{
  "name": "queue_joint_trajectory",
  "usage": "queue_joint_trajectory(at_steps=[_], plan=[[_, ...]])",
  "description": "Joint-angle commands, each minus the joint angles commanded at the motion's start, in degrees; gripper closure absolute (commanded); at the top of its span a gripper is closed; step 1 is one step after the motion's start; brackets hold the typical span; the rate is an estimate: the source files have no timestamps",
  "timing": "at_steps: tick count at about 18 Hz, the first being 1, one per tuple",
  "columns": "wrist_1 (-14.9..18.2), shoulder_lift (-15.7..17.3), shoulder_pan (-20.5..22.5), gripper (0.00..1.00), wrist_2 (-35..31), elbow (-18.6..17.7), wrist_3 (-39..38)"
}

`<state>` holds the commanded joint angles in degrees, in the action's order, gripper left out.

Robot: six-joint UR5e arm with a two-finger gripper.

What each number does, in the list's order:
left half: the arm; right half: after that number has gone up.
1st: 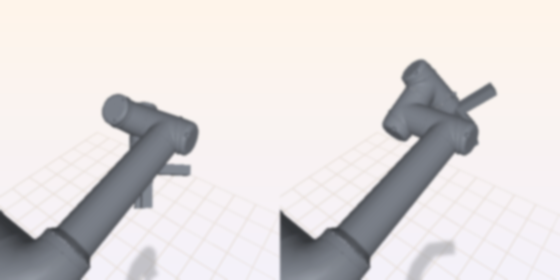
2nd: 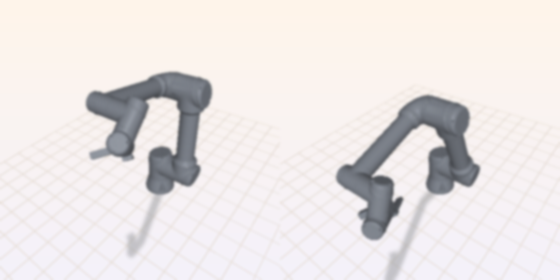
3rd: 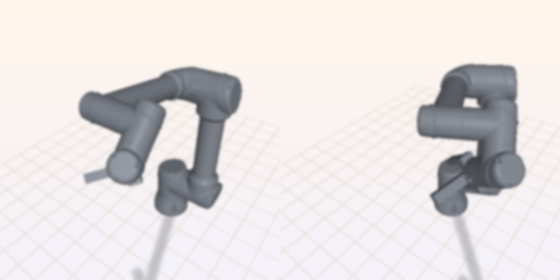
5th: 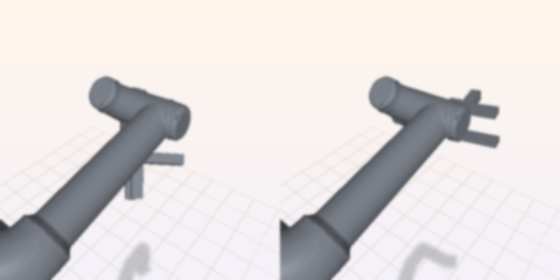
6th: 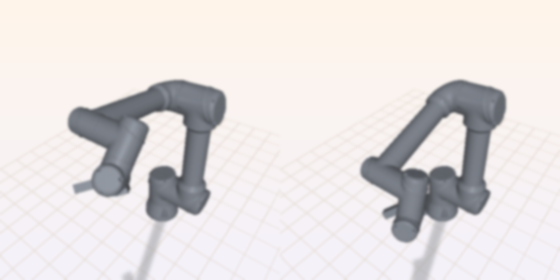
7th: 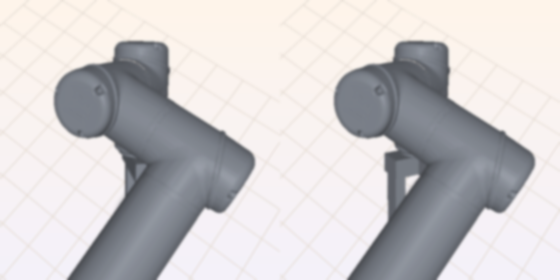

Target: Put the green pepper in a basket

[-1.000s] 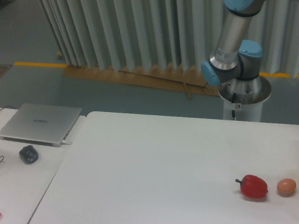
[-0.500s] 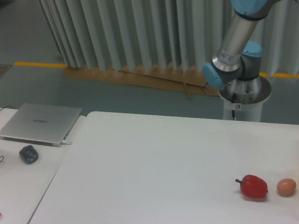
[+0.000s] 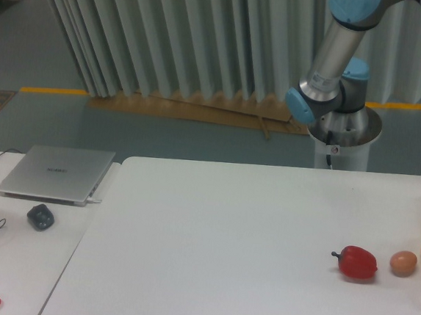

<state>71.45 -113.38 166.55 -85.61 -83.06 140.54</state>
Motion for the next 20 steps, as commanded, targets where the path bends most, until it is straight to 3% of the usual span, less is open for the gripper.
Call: queue_joint_trajectory(at_steps=[6,9,13,20], plan=[[-0.09,0.70,-0.61,0.00,0.00,-0.09,-0.17],[0.44,1.93,-3.33,0.00,-0.17,0.00,-1.40],[3.68,4.30,-7.81,0.00,-0.26,0.09,-9.74],[5.89,5.89,-14.67,0.00,-0.09,-0.09,-20.55]])
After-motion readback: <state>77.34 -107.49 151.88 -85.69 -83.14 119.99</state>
